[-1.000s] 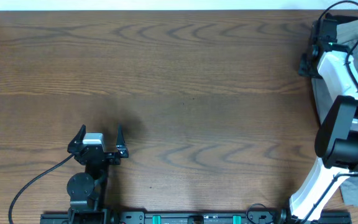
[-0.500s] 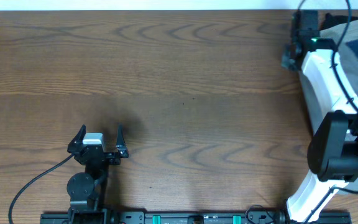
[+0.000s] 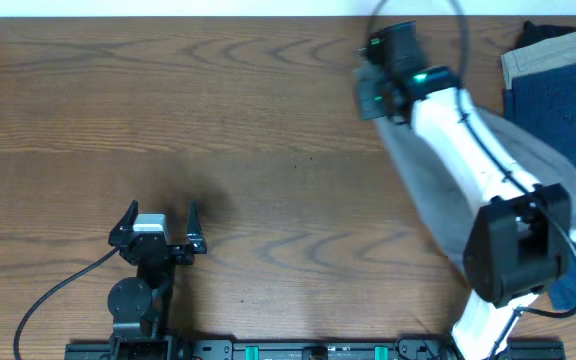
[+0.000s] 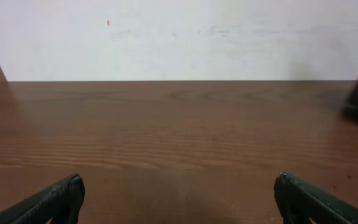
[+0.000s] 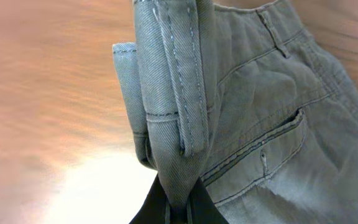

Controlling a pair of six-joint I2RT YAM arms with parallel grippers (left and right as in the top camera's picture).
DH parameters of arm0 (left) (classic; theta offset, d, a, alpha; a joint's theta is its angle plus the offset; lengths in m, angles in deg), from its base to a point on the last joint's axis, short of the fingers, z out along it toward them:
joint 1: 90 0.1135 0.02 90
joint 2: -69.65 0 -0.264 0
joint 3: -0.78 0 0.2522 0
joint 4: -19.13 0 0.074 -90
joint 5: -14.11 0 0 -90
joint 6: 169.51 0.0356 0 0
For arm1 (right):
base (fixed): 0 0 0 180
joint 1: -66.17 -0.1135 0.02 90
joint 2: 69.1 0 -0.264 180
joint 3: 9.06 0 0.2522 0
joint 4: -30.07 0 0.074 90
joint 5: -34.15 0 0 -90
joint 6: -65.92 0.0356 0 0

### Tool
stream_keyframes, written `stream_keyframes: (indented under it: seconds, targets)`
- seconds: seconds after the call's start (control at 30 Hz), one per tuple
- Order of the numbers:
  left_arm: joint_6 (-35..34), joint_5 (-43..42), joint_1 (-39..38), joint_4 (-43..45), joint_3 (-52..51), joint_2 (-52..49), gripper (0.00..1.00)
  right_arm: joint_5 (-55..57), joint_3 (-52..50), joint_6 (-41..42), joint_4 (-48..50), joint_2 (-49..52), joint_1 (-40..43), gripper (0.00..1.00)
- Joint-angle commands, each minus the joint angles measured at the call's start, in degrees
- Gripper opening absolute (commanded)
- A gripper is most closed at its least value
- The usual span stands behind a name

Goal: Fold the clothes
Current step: 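Drag the grey trousers left onto the table center with right gripper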

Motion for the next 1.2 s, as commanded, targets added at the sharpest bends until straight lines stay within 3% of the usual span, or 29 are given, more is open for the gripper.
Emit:
stream_keyframes:
  seconds: [0.0, 0.37, 0.43, 0.57, 0.8, 1.0, 1.17]
  targets:
    - [0.3, -1.4, 0.2, -2.0, -0.9, 0.3, 0.98, -4.2, 1.1, 0.9, 0.3, 1.5, -6.2, 0.01]
    - [0.3, -1.4, 0.2, -2.0, -0.9, 0.3, 0.98, -11.3, 1.2, 0.9, 1.9, 4.0, -23.3, 0.01]
    - [0.3, -1.4, 0.2, -2.0, -0.9, 0.3, 0.98, -10.8, 1.2, 0.9, 1.9, 3.8, -24.7, 0.25]
    - [0.3, -1.4, 0.2, -2.0, -0.9, 0.3, 0.98, -6.2, 1.4, 1.0, 0.3, 2.3, -24.4, 0.43]
    - [0.3, -1.4, 0.2, -2.0, -0.9, 0.3, 0.98, -1.8, 1.6, 5.5, -4.2, -3.7, -14.6, 0.52]
    - [0.3, -1.4, 0.2, -2.0, -0.9, 0.3, 0.98, -1.7, 1.6, 9.8, -12.3, -7.7, -0.8, 0.58]
    - [0.3, -1.4, 0.2, -2.0, -0.9, 0.3, 0.98, -1.6, 1.5, 14.7, -21.5, -8.3, 11.7, 0.74]
